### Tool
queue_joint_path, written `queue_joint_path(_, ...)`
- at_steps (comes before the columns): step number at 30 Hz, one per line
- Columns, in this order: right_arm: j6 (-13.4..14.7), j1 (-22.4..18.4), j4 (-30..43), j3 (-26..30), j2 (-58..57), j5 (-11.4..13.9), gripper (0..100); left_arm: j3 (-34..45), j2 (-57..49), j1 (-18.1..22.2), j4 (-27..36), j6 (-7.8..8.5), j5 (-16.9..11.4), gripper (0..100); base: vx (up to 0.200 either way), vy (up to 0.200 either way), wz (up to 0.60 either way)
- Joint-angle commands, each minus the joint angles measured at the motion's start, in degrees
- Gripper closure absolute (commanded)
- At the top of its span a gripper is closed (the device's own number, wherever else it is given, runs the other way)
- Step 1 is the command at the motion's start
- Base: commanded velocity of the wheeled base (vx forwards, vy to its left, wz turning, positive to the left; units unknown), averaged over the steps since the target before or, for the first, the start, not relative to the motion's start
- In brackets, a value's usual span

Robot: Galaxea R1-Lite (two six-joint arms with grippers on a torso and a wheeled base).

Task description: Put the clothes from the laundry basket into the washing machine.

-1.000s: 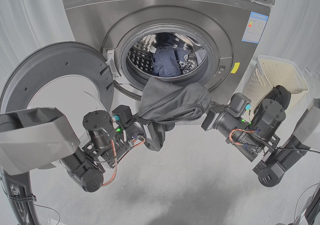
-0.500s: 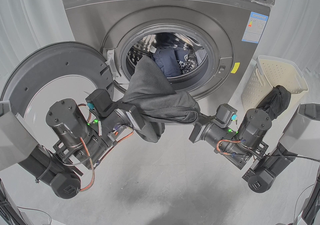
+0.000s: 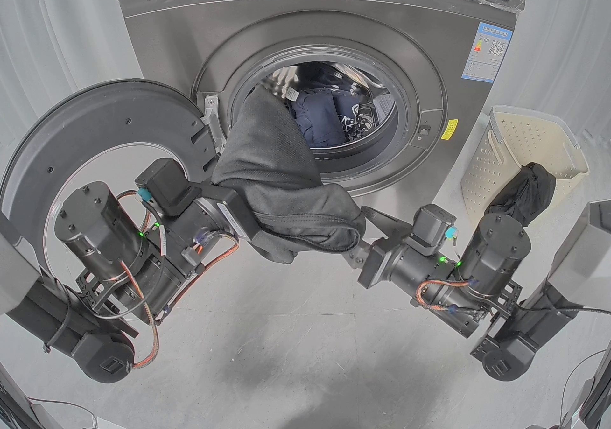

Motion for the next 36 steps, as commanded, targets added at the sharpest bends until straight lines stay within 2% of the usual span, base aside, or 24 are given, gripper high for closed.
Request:
queue_joint_path(1,-1.8,2.2,-0.1,9.8,-6.9,1.3,0,0.7,-0.7,0.7,0.2,-0.01,0.0,100,0.0,0.0,0.0)
queue_joint_path(5,-3.5,2.2,-0.1,15.8,-7.9,3.2,0,4.1,-1.5,0.7,0.3,-0.01,-0.3,100,0.0,0.0,0.0)
queue_joint_path(9,-3.8,1.1,-0.1,18.6,-7.6,3.5,0,5.1,-1.0,0.7,0.3,-0.19,-0.2,100,0.0,0.0,0.0)
queue_joint_path(13,-3.8,1.0,-0.1,21.1,-7.9,5.1,0,5.3,-1.1,0.8,0.3,-0.19,-0.3,100,0.0,0.0,0.0)
queue_joint_path(21,-3.9,-0.6,-0.1,20.1,-8.8,5.1,0,5.7,-1.6,1.3,0.3,-0.1,-0.5,100,0.0,0.0,0.0)
queue_joint_path(26,-3.3,-2.1,-0.1,17.2,-9.0,4.8,0,6.8,-1.6,1.3,0.3,0.08,-0.6,100,0.0,0.0,0.0)
queue_joint_path(28,-2.9,-3.9,-0.1,14.9,-9.1,4.8,0,7.2,-1.6,1.3,0.2,0.16,-0.6,100,0.0,0.0,0.0)
queue_joint_path(32,-2.9,-5.8,-0.1,14.6,-9.3,4.8,0,6.8,-2.2,1.3,0.2,-0.01,-0.6,100,0.0,0.0,0.0)
queue_joint_path(36,-3.0,-6.4,-0.1,14.9,-9.2,4.8,0,7.4,-2.5,1.2,0.2,-1.15,-0.7,100,0.0,0.0,0.0)
